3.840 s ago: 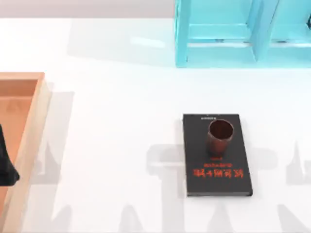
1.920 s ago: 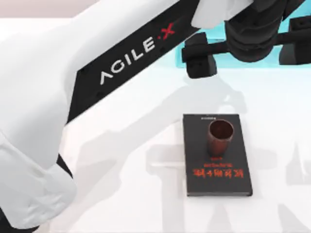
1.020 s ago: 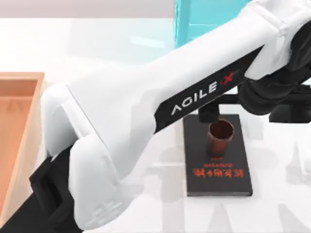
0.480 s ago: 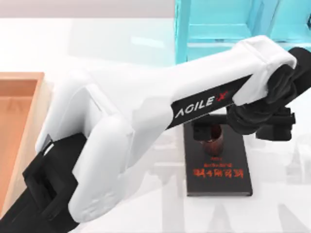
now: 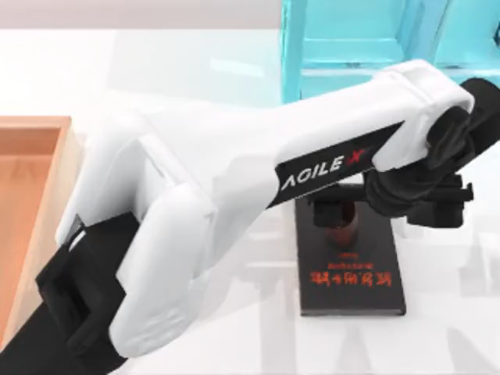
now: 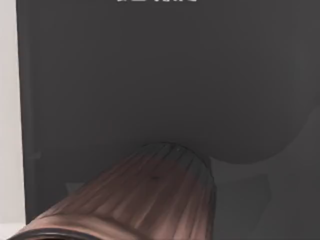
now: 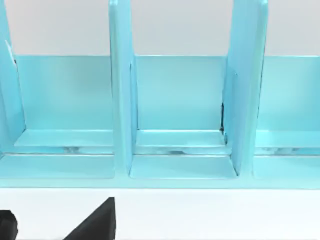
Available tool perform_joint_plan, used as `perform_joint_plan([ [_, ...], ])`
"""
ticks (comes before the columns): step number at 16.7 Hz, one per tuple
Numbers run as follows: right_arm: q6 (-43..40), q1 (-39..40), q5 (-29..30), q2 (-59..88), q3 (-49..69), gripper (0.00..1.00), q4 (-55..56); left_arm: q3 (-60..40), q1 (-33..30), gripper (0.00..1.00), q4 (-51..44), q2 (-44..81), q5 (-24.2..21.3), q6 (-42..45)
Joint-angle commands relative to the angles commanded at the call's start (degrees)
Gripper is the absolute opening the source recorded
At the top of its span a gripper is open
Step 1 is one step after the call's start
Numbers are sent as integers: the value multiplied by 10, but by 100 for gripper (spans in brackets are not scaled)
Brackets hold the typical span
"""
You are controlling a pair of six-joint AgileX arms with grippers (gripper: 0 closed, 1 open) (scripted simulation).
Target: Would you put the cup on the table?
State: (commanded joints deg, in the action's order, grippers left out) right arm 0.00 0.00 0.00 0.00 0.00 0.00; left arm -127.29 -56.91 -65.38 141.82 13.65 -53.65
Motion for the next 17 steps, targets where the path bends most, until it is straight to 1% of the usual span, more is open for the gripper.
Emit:
perform_joint_plan([
  [10, 0, 0, 0, 0, 0, 100, 0, 0, 0, 2, 0, 0, 0, 0],
  [11, 0, 0, 0, 0, 0, 100, 0, 0, 0, 0, 0, 0, 0, 0],
  [17, 0, 0, 0, 0, 0, 100, 0, 0, 0, 0, 0, 0, 0, 0],
])
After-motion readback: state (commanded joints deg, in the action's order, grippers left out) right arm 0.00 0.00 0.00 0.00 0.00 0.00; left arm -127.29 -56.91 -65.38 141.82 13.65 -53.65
